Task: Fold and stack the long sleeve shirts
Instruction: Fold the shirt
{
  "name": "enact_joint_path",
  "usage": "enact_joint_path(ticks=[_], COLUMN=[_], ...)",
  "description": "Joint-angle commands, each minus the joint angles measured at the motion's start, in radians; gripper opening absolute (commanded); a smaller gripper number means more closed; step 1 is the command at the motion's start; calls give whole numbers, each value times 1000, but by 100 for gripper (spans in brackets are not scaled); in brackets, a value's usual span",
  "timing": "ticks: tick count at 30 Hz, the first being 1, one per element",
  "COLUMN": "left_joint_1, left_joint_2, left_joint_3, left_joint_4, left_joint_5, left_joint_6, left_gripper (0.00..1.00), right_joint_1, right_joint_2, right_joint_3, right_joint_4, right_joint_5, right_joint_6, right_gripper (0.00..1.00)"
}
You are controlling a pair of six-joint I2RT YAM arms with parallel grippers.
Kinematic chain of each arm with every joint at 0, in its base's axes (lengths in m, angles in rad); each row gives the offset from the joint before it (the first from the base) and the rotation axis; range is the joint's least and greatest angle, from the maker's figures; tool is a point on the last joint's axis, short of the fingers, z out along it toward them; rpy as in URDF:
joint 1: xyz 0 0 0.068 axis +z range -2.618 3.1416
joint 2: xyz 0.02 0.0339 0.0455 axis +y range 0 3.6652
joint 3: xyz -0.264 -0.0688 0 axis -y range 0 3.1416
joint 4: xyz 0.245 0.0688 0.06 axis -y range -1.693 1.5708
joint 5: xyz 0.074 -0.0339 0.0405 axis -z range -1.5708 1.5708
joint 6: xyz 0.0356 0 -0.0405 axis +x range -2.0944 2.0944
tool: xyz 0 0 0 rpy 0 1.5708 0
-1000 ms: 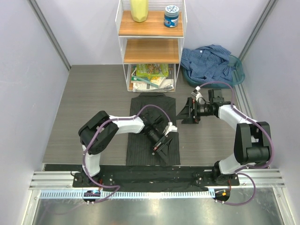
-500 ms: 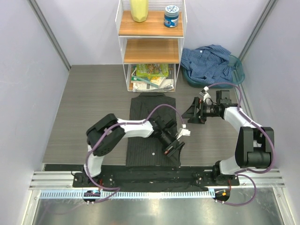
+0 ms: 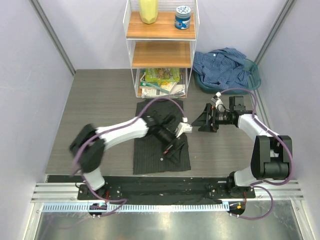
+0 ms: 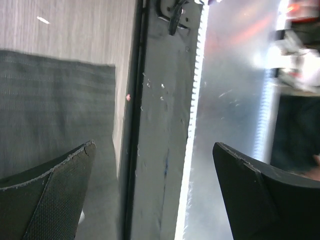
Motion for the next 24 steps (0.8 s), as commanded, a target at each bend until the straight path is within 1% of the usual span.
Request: enact_joint_path(ticks=[1, 2, 3, 4, 5, 6, 7, 8, 9, 10, 11, 12, 13, 14, 15, 16, 20, 24], left_joint_1=[-21, -30, -51, -106, -142, -177, -249, -294, -338, -427, -464, -486, -499, -506, -518, -551, -630, -719], left_joint_2=[-390, -427, -470, -531, -570, -605, -635, -683, -699, -707, -707, -705, -701, -678, -661, -647, -566, -526], left_joint_3=[-99, -114, -131, -152, -216, -266, -306, -338, -398, -415, -430, -442, -444, -444, -441, -443, -444, -456], left_joint_4=[-98, -126, -170, -191, -185, -159, -119, -100, -85, -67, -56, -41, -6, 7, 18, 28, 114, 153], left_joint_5=[-348, -414, -580, -661, -752, -886, -1055, -1142, -1202, -1300, -1330, -1341, -1359, -1367, -1379, -1391, -1428, -1439], left_joint_6=[110, 147, 184, 225, 282, 296, 325, 353, 364, 368, 370, 370, 367, 367, 376, 385, 391, 378], left_gripper=[100, 100, 100, 100, 100, 100, 100, 99, 95, 92, 89, 77, 69, 62, 55, 55, 55, 58], right_joint_1=[93, 152, 183, 214, 249, 304, 341, 371, 433, 461, 486, 509, 541, 555, 566, 584, 599, 598], right_joint_2=[-57, -72, -79, -83, -88, -88, -80, -71, -38, -18, 7, 47, 68, 87, 131, 154, 274, 360], right_joint_3=[-12, -18, -26, -34, -52, -58, -60, -45, -35, -14, -8, -9, -18, -20, -23, -17, -6, 22], right_joint_4=[83, 98, 135, 163, 199, 267, 288, 298, 310, 309, 312, 357, 382, 400, 448, 457, 528, 525], right_joint_5=[16, 59, 83, 103, 125, 157, 171, 180, 194, 200, 202, 194, 183, 182, 176, 173, 157, 140], right_joint_6=[16, 23, 23, 45, 63, 78, 92, 89, 89, 89, 108, 132, 150, 181, 190, 195, 230, 220], right_gripper=[99, 100, 100, 100, 99, 97, 88, 82, 74, 60, 51, 44, 37, 27, 24, 21, 16, 16])
